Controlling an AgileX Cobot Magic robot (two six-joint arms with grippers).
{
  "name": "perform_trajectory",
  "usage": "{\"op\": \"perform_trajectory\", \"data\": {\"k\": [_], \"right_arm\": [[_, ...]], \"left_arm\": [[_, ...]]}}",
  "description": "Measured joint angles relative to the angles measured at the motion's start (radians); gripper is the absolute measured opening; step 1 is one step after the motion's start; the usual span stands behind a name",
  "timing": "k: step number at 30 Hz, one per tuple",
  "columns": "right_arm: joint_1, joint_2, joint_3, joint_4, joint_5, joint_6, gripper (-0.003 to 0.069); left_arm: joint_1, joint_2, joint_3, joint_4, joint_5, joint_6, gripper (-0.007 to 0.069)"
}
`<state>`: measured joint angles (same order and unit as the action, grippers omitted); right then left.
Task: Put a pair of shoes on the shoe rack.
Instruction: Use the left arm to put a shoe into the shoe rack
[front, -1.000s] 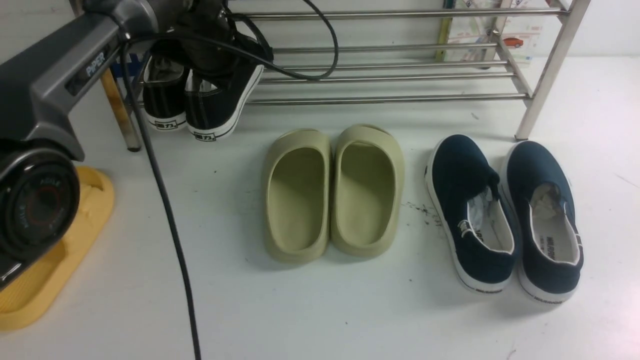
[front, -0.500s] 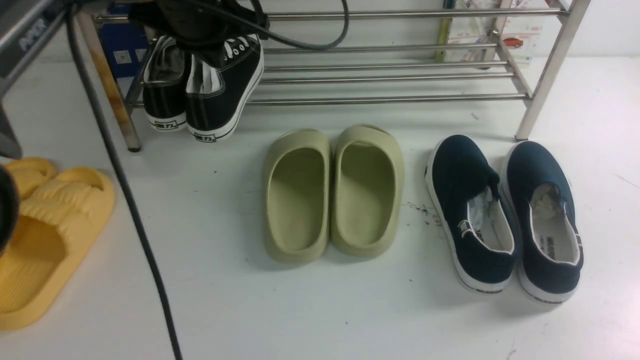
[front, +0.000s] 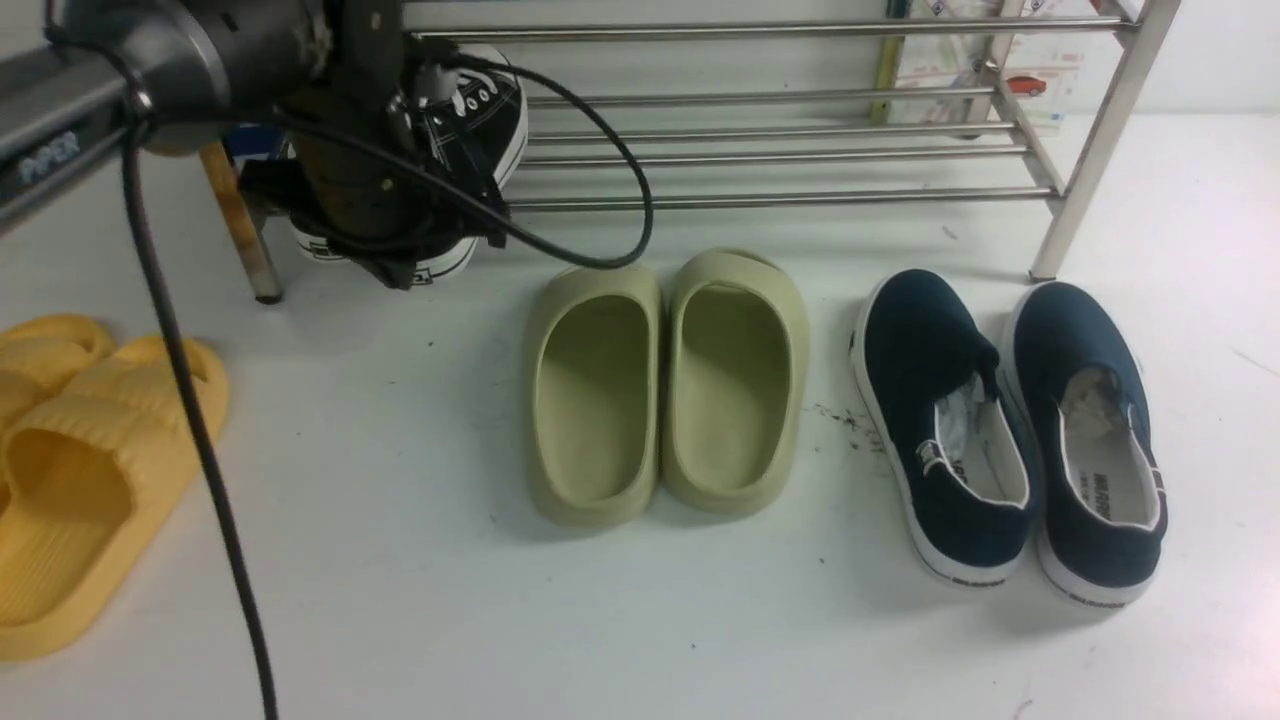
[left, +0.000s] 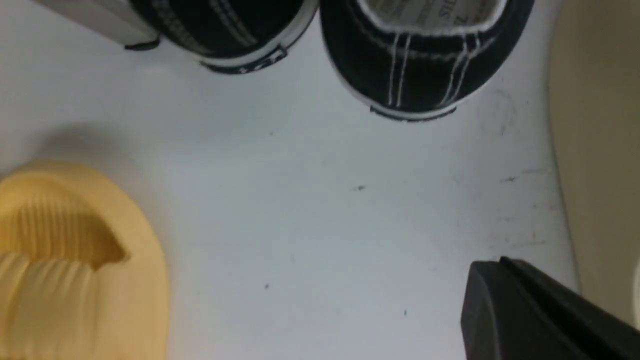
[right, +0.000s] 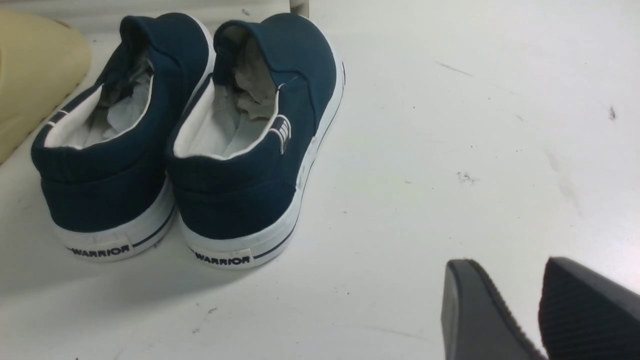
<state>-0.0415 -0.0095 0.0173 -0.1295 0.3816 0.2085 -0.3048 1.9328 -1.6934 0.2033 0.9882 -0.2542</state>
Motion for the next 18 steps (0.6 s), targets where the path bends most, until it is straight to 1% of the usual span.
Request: {"op": "perform_trajectory", "data": {"k": [3,8,11,18], "right_arm": [[0.000,0.000,0.000,0.000,0.000,0.000,0.0239],[0.000,0.000,0.000,0.000,0.000,0.000,0.0239],[0.000,0.000,0.000,0.000,0.000,0.000,0.0239],[0.000,0.000,0.000,0.000,0.000,0.000,0.0239]], "left_arm": [[0.000,0.061,-0.015,0.033,-0.056,-0.010,-0.0013],[0.000,0.136,-0.090,0.121,-0.036,-0.059,-0.0013],[-0.001,0.141,-0.125,0.121,-0.024,-0.071,-0.0013],[0.000,0.159,-0.198,0.120,-0.101,-0.084,-0.0013]]}}
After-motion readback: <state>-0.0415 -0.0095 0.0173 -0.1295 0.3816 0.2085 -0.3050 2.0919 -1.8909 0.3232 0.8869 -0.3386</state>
